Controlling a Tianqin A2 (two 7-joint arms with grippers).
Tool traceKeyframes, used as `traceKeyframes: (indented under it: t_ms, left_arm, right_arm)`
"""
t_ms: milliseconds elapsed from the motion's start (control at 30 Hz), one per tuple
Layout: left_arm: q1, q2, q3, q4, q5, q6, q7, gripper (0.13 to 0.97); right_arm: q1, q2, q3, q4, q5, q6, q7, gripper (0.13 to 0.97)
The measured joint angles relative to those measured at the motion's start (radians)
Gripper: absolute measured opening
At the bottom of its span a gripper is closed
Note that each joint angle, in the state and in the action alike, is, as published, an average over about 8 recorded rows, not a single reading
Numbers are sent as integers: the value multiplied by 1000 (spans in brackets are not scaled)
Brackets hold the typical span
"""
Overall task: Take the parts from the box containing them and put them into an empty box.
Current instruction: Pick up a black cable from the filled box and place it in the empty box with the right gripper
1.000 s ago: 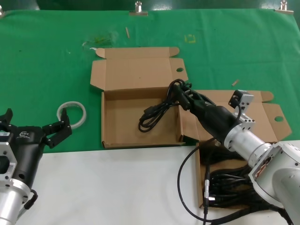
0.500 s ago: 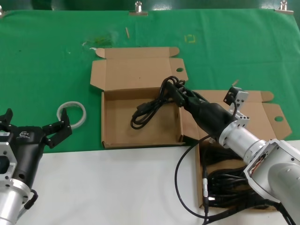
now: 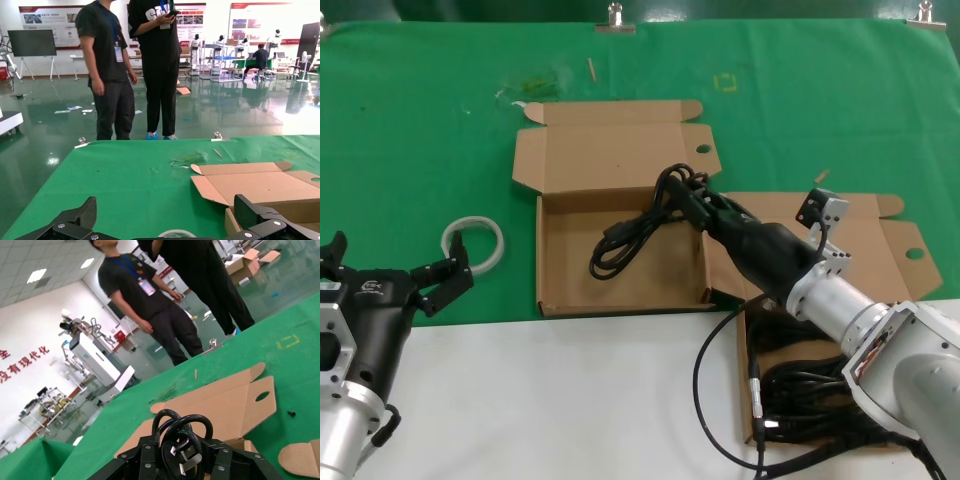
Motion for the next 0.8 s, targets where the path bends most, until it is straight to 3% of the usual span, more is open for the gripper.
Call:
traceKeyframes:
  t_ms: [467, 800]
  left_arm:
    - [0, 0, 0, 0, 0, 0, 0, 966]
    - [0, 0, 0, 0, 0, 0, 0, 966]
  right_arm:
    - [-35, 0, 35, 74, -91, 19, 42, 219]
    - [-35, 0, 35, 74, -91, 19, 42, 406]
